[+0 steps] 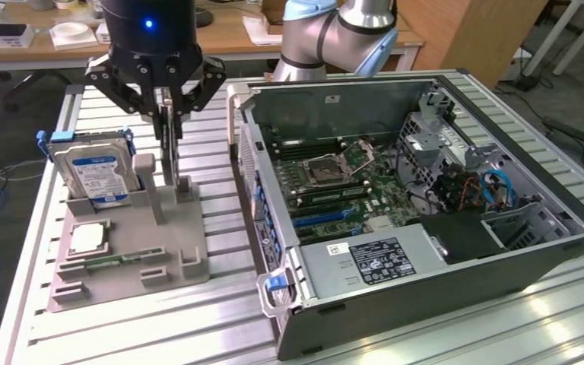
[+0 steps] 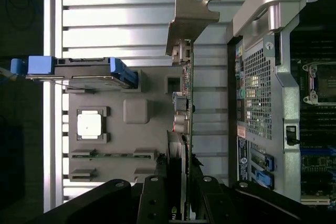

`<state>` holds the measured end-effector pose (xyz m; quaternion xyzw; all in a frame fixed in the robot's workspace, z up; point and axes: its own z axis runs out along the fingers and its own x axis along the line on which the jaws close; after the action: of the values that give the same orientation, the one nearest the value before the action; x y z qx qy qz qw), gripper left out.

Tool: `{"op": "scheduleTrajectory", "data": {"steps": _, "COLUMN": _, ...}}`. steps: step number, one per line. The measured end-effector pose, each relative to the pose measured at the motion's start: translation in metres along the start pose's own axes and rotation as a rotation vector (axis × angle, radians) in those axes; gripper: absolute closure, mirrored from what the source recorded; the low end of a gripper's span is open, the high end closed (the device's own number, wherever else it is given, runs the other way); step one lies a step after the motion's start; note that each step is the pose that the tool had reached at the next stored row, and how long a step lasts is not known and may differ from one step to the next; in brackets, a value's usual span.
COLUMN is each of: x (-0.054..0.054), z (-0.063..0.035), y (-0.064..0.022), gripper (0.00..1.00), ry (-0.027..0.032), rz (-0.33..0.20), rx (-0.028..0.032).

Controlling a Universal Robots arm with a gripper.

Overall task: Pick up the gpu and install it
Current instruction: 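Pick up the gpu and move the gpu toward the slot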

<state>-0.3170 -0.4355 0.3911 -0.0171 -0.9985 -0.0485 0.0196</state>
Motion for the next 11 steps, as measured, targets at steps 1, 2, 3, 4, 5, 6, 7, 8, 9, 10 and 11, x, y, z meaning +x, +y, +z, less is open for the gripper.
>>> {"op": "scheduleTrajectory", "data": {"steps": 1, "x": 0.0000, "z": -0.0008, "y": 0.0001, "gripper": 0.73, "ry": 0.0000, "rz": 0.000, "rx": 0.0000}}
{"op": "scheduleTrajectory", "data": {"steps": 2, "x": 0.0001, "z": -0.0015, "y": 0.0002, "gripper": 0.73, "ry": 0.0000, "rz": 0.000, "rx": 0.0001}}
{"op": "scheduleTrajectory", "data": {"steps": 3, "x": 0.0001, "z": -0.0022, "y": 0.0002, "gripper": 0.73, "ry": 0.0000, "rz": 0.000, "rx": 0.0000}}
{"op": "scheduleTrajectory", "data": {"steps": 4, "x": 0.0001, "z": -0.0031, "y": 0.0003, "gripper": 0.73, "ry": 0.0000, "rz": 0.000, "rx": 0.0001}}
{"op": "scheduleTrajectory", "data": {"steps": 5, "x": 0.0001, "z": -0.0040, "y": 0.0004, "gripper": 0.73, "ry": 0.0000, "rz": 0.000, "rx": 0.0000}}
{"op": "scheduleTrajectory", "data": {"steps": 6, "x": 0.0002, "z": -0.0049, "y": 0.0005, "gripper": 0.73, "ry": 0.0000, "rz": 0.000, "rx": 0.0000}}
{"op": "scheduleTrajectory", "data": {"steps": 7, "x": 0.0002, "z": -0.0059, "y": 0.0006, "gripper": 0.73, "ry": 0.0000, "rz": 0.000, "rx": 0.0001}}
{"op": "scheduleTrajectory", "data": {"steps": 8, "x": 0.0003, "z": -0.0068, "y": 0.0007, "gripper": 0.73, "ry": 0.0000, "rz": 0.000, "rx": 0.0000}}
{"op": "scheduleTrajectory", "data": {"steps": 9, "x": 0.0003, "z": -0.0077, "y": 0.0008, "gripper": 0.73, "ry": 0.0000, "rz": 0.000, "rx": 0.0000}}
{"op": "scheduleTrajectory", "data": {"steps": 10, "x": 0.0003, "z": -0.0087, "y": 0.0009, "gripper": 0.73, "ry": 0.0000, "rz": 0.000, "rx": 0.0000}}
{"op": "scheduleTrajectory", "data": {"steps": 11, "x": 0.0004, "z": -0.0096, "y": 0.0009, "gripper": 0.73, "ry": -0.0001, "rz": 0.000, "rx": 0.0000}}
